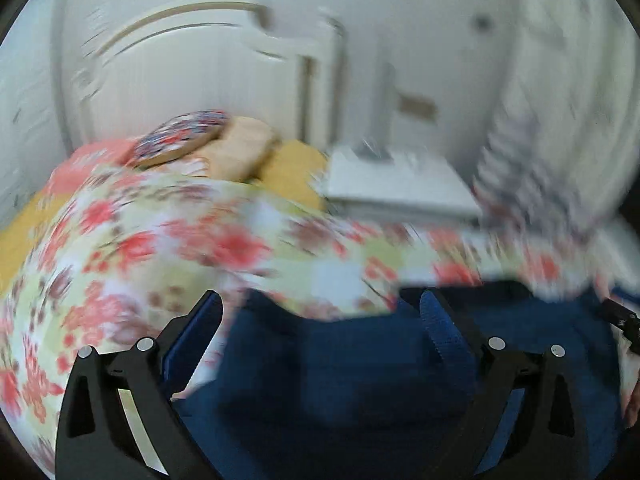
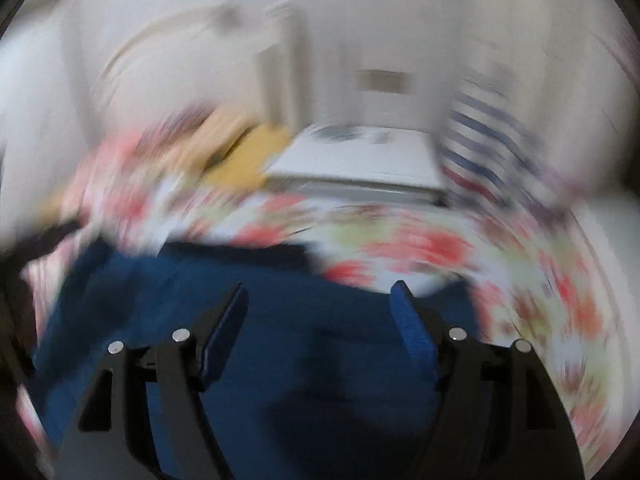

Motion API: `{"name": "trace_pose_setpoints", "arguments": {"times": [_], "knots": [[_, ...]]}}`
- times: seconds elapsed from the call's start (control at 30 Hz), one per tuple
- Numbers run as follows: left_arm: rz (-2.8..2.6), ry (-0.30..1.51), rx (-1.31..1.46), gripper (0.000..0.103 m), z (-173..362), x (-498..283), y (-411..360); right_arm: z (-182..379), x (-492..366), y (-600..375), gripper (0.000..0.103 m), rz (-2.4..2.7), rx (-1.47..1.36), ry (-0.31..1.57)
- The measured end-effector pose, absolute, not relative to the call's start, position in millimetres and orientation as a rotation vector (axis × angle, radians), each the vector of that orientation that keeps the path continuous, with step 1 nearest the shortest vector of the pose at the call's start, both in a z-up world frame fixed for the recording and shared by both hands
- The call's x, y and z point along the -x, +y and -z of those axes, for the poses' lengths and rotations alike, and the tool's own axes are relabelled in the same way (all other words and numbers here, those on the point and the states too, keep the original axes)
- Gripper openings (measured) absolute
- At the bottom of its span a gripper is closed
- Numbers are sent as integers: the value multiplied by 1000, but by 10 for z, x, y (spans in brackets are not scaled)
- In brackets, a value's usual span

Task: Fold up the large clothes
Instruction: 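Lower the hem onto the jacket near the collar with both grippers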

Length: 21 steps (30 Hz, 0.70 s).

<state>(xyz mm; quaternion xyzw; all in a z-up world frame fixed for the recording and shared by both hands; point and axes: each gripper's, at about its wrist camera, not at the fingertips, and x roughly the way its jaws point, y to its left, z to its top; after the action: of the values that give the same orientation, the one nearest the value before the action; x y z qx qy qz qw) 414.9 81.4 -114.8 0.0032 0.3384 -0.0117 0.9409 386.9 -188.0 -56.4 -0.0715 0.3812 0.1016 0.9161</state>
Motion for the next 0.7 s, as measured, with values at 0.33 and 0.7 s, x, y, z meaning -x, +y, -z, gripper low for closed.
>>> {"name": "trace_pose_setpoints", "arguments": {"times": [0.33, 0.7], "knots": [[50, 885, -252, 98, 1851, -4692, 93, 1195, -4363, -1327, 48, -294, 242, 940], [98, 907, -98, 99, 2021, -4764, 268, 1311, -4362, -1319, 48, -312, 208, 909]]}}
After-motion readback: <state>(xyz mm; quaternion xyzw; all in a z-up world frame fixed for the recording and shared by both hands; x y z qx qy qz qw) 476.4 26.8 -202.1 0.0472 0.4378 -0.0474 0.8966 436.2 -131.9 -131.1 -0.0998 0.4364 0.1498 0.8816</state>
